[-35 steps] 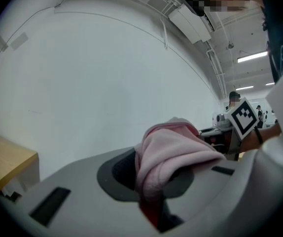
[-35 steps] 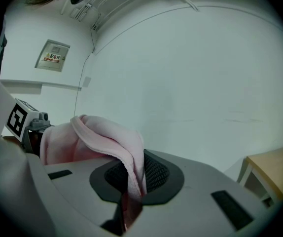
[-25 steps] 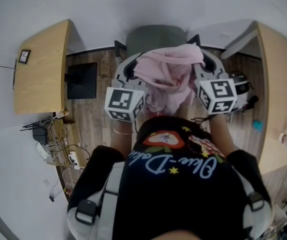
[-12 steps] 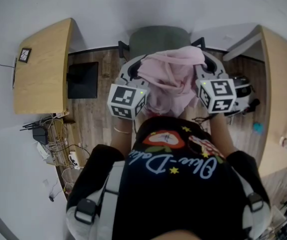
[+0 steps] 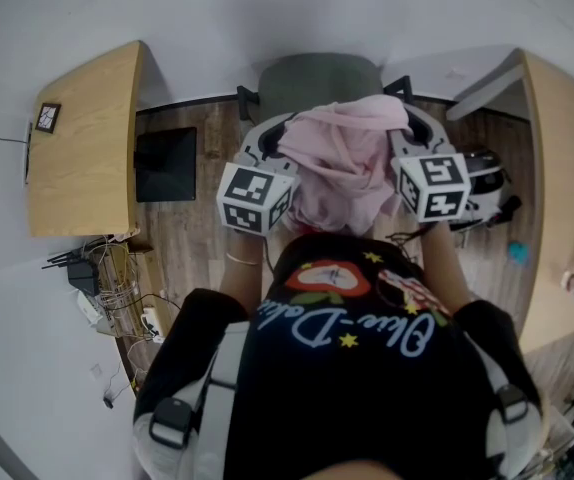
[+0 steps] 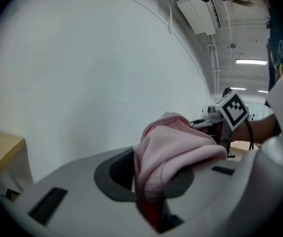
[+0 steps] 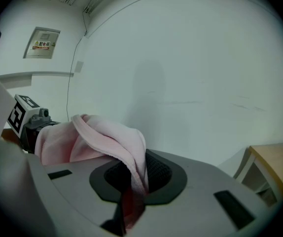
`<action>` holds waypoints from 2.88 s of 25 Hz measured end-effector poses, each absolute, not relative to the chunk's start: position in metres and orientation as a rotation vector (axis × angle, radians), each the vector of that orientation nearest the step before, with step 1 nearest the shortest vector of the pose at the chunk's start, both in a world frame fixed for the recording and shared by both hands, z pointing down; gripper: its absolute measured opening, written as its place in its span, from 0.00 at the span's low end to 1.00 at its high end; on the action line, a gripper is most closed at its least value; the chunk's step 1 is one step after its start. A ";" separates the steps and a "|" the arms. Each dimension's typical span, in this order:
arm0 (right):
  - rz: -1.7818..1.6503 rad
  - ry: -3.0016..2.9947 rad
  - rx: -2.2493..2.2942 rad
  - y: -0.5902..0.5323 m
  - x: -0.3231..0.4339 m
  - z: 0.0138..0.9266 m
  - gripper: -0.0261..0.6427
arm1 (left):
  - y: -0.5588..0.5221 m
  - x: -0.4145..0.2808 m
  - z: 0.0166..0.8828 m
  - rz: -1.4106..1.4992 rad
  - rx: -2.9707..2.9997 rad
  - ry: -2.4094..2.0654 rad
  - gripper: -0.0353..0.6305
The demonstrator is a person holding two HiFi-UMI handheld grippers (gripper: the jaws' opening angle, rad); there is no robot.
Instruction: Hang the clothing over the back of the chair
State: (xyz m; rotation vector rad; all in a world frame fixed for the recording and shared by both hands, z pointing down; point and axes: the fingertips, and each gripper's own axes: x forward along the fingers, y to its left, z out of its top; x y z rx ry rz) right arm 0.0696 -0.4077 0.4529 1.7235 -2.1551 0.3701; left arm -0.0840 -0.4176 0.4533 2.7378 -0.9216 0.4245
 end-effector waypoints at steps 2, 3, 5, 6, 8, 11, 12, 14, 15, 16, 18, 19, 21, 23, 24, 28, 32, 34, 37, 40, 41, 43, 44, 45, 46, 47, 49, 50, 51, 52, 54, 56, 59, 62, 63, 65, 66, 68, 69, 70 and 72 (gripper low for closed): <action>0.372 -2.148 1.710 -0.410 0.069 0.456 0.08 | -0.419 -0.085 0.457 0.428 2.726 -0.910 0.12; 0.375 -2.144 1.703 -0.411 0.068 0.458 0.08 | -0.420 -0.085 0.460 0.433 2.717 -0.905 0.12; 0.385 -2.134 1.685 -0.412 0.066 0.463 0.08 | -0.420 -0.087 0.467 0.447 2.697 -0.895 0.12; 0.390 -2.127 1.677 -0.413 0.065 0.466 0.08 | -0.421 -0.088 0.469 0.454 2.690 -0.893 0.12; 0.401 -2.112 1.666 -0.415 0.064 0.471 0.08 | -0.421 -0.090 0.473 0.468 2.680 -0.888 0.12; 0.410 -2.093 1.656 -0.417 0.063 0.476 0.08 | -0.422 -0.092 0.479 0.488 2.664 -0.878 0.12; 0.411 -2.089 1.653 -0.418 0.062 0.477 0.08 | -0.422 -0.093 0.481 0.496 2.658 -0.874 0.13; 0.415 -2.081 1.647 -0.419 0.062 0.480 0.08 | -0.421 -0.094 0.485 0.510 2.647 -0.868 0.14; 0.417 -2.074 1.645 -0.419 0.062 0.482 0.08 | -0.421 -0.094 0.487 0.517 2.642 -0.864 0.14; 0.420 -2.067 1.642 -0.420 0.063 0.484 0.09 | -0.421 -0.093 0.488 0.522 2.637 -0.859 0.14; 0.427 -2.053 1.633 -0.420 0.063 0.487 0.09 | -0.419 -0.094 0.491 0.533 2.625 -0.843 0.17; 0.430 -2.047 1.629 -0.420 0.063 0.489 0.09 | -0.418 -0.094 0.493 0.540 2.617 -0.833 0.18; 0.434 -2.040 1.624 -0.420 0.063 0.492 0.10 | -0.416 -0.096 0.495 0.548 2.605 -0.817 0.21; 0.435 -2.036 1.624 -0.420 0.063 0.492 0.10 | -0.415 -0.096 0.495 0.540 2.598 -0.812 0.21; 0.434 -2.034 1.622 -0.419 0.063 0.492 0.10 | -0.415 -0.097 0.494 0.534 2.595 -0.812 0.21; 0.427 -2.026 1.596 -0.418 0.059 0.494 0.13 | -0.413 -0.099 0.496 0.537 2.585 -0.806 0.21; 0.420 -2.021 1.579 -0.415 0.061 0.495 0.16 | -0.408 -0.098 0.500 0.552 2.574 -0.795 0.24; 0.413 -2.028 1.580 -0.413 0.060 0.493 0.16 | -0.406 -0.098 0.500 0.552 2.573 -0.799 0.24; 0.404 -2.042 1.583 -0.411 0.058 0.490 0.16 | -0.403 -0.097 0.500 0.554 2.572 -0.803 0.24; 0.398 -2.048 1.576 -0.408 0.057 0.490 0.16 | -0.400 -0.098 0.499 0.547 2.568 -0.814 0.24; 0.397 -2.047 1.570 -0.406 0.057 0.490 0.16 | -0.400 -0.098 0.498 0.545 2.567 -0.819 0.24; 0.402 -2.044 1.556 -0.404 0.056 0.492 0.16 | -0.399 -0.099 0.496 0.540 2.564 -0.830 0.24; 0.404 -2.042 1.548 -0.403 0.055 0.494 0.16 | -0.398 -0.100 0.495 0.537 2.564 -0.836 0.24; 0.405 -2.040 1.537 -0.401 0.054 0.496 0.16 | -0.398 -0.100 0.495 0.535 2.563 -0.841 0.24; 0.407 -2.038 1.525 -0.400 0.053 0.497 0.16 | -0.397 -0.100 0.494 0.532 2.563 -0.845 0.24; 0.409 -2.038 1.514 -0.398 0.053 0.499 0.16 | -0.397 -0.100 0.494 0.531 2.562 -0.848 0.24; 0.411 -2.042 1.497 -0.396 0.051 0.498 0.16 | -0.395 -0.101 0.493 0.529 2.559 -0.853 0.24; 0.414 -2.048 1.489 -0.396 0.049 0.497 0.16 | -0.395 -0.101 0.493 0.527 2.559 -0.856 0.24; 0.415 -2.053 1.481 -0.395 0.049 0.496 0.16 | -0.394 -0.101 0.492 0.525 2.560 -0.860 0.24; 0.412 -2.055 1.474 -0.394 0.049 0.496 0.17 | -0.394 -0.100 0.491 0.524 2.561 -0.863 0.24; 0.407 -2.053 1.462 -0.391 0.050 0.496 0.18 | -0.393 -0.098 0.489 0.524 2.566 -0.867 0.24; 0.410 -2.054 1.456 -0.387 0.051 0.496 0.18 | -0.391 -0.096 0.487 0.524 2.572 -0.866 0.24; 0.414 -2.052 1.447 -0.380 0.053 0.496 0.18 | -0.387 -0.091 0.484 0.523 2.579 -0.862 0.24; 0.395 -2.057 1.426 -0.373 0.053 0.496 0.18 | -0.382 -0.085 0.483 0.524 2.586 -0.856 0.24; 0.397 -2.055 1.412 -0.370 0.052 0.497 0.18 | -0.380 -0.083 0.482 0.522 2.588 -0.851 0.24; 0.411 -2.051 1.390 -0.363 0.052 0.501 0.18 | -0.377 -0.078 0.481 0.516 2.593 -0.837 0.24; 0.422 -2.054 1.382 -0.360 0.053 0.502 0.18 | -0.376 -0.075 0.480 0.513 2.595 -0.833 0.24; 0.442 -2.059 1.367 -0.354 0.053 0.503 0.18 | -0.373 -0.071 0.479 0.510 2.598 -0.831 0.24; 0.446 -2.057 1.358 -0.350 0.055 0.505 0.18 | -0.371 -0.069 0.478 0.509 2.600 -0.830 0.24; 0.449 -2.056 1.348 -0.347 0.056 0.506 0.18 | -0.370 -0.068 0.478 0.509 2.601 -0.828 0.24; 0.456 -2.061 1.329 -0.341 0.055 0.509 0.18 | -0.366 -0.065 0.477 0.509 2.604 -0.826 0.24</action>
